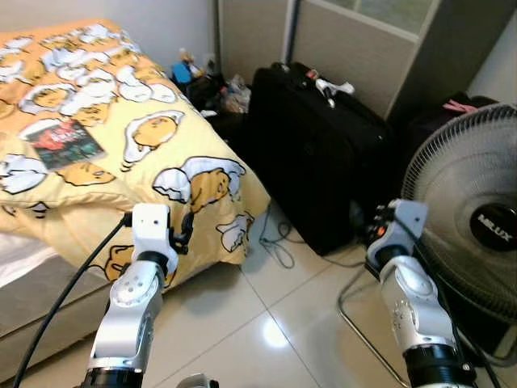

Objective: Clean up the room

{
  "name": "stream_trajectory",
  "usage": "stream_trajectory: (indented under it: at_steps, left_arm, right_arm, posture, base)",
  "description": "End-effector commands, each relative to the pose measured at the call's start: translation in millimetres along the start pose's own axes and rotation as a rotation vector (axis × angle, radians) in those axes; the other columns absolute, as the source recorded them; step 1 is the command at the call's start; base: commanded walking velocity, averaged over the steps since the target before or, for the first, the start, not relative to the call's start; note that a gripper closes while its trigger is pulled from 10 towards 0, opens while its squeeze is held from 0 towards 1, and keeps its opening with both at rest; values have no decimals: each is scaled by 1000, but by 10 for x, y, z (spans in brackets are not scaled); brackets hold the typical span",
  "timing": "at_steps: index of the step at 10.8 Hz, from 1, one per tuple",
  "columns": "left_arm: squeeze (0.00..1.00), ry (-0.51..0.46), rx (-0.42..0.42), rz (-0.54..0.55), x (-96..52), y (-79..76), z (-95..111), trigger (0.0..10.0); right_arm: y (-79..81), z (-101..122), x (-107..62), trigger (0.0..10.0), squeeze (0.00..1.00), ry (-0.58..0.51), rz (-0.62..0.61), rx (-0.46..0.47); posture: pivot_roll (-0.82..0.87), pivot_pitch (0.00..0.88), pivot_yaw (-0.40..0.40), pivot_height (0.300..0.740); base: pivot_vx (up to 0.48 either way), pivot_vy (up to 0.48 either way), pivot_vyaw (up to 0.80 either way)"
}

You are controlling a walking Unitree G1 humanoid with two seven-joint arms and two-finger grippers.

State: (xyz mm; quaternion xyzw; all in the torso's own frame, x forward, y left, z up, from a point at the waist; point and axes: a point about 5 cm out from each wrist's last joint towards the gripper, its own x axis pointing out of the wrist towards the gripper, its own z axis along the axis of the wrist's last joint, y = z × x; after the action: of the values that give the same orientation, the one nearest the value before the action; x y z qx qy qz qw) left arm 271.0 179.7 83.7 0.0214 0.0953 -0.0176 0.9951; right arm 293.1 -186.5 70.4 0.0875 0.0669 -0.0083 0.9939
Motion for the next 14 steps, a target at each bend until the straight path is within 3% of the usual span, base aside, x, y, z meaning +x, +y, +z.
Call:
stream_trajectory:
  at_steps: [1, 4, 5, 6, 11, 14]
  left_arm:
    - [0, 4, 18, -2, 10, 3, -4, 10000]
    - [0, 2, 23, 5, 7, 11, 7, 10000]
    - [0, 4, 21, 8, 3, 14, 2, 10000]
    - [0, 7, 20, 12, -1, 22, -5, 10000]
    - [0, 8, 25, 17, 0, 37, -1, 10000]
    - [0, 12, 28, 17, -13, 35, -10, 10000]
  right_arm:
    - [-2, 7, 16, 10000, 0, 15, 7, 1]
    - [20, -39, -1, 10000, 0, 43, 38, 41]
    - [3, -37, -8, 10000, 0, 45, 19, -35]
    - [-36, -30, -16, 10000, 1000, 32, -5, -70]
    - [-63, -25, 2, 10000, 1000, 34, -53, 18]
    - [-70, -10, 11, 10000, 1000, -3, -94, -24]
  posture:
    - [-69, 0, -31, 740]
    - [-67, 0, -33, 740]
    - [-67, 0, -32, 740]
    - [-68, 0, -32, 740]
    - [-66, 0, -34, 740]
    - [-63, 0, -36, 740]
  base:
    - [0, 255, 0]
    - [0, 294, 0]
    - [0, 300, 0]
    - [0, 315, 0]
    - [0, 320, 0]
    - [0, 331, 0]
